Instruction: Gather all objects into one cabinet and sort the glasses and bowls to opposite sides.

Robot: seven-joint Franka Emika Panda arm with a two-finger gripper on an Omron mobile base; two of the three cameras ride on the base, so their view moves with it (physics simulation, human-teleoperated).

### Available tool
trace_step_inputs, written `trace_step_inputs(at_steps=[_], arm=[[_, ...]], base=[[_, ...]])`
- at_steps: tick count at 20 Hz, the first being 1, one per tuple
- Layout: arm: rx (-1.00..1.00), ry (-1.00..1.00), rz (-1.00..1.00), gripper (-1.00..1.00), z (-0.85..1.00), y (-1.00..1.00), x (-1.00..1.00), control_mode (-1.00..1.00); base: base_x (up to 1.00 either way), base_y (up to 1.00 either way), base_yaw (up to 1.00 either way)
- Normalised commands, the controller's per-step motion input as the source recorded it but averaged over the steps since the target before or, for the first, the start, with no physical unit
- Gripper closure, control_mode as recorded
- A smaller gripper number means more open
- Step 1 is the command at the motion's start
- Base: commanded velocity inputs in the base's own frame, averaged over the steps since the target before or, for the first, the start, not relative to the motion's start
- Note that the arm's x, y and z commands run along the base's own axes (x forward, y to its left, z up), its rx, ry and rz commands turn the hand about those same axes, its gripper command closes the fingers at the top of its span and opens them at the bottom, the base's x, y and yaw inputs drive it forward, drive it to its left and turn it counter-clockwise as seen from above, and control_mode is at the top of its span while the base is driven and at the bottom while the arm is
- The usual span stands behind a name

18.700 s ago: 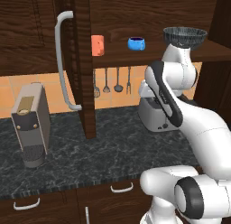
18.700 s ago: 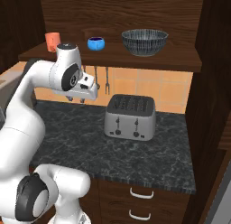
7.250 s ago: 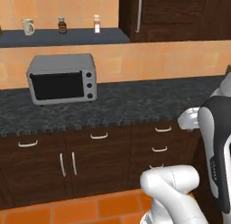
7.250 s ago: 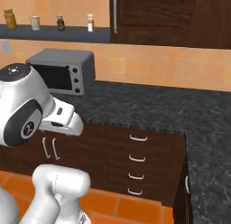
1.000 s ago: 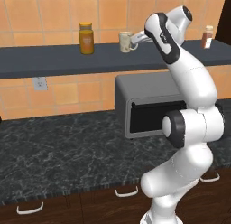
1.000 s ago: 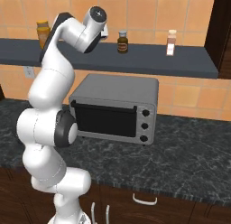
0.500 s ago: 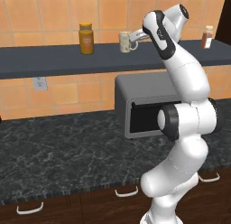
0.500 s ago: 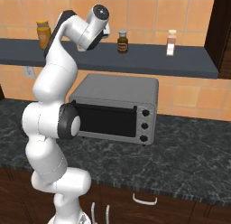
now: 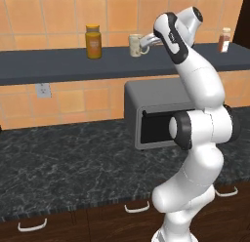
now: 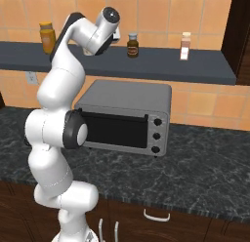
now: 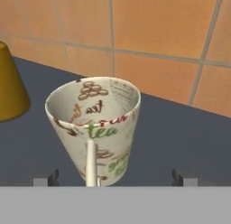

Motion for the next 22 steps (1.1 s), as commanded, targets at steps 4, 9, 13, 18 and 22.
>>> trace_step_inputs(at_steps=[4,9,13,18,22], arm=[[0.00,0.00,0.00,1.00,-0.14,0.03,0.00,-1.00],[0.00,0.00,0.00,1.00,-0.11,0.07,0.00,-1.00],[0.00,0.00,0.00,1.00,-0.04,0.08,0.00,-1.00],[0.00,0.00,0.00,1.00,0.00,-0.02,-0.08,-1.00],[0.00,0.00,-0.03,1.00,0.08,-0.16,-0.24,-1.00]], base=[[0.00,0.00,0.00],[0.00,0.00,0.00],[0.00,0.00,0.00],[0.00,0.00,0.00],[0.00,0.00,0.00]])
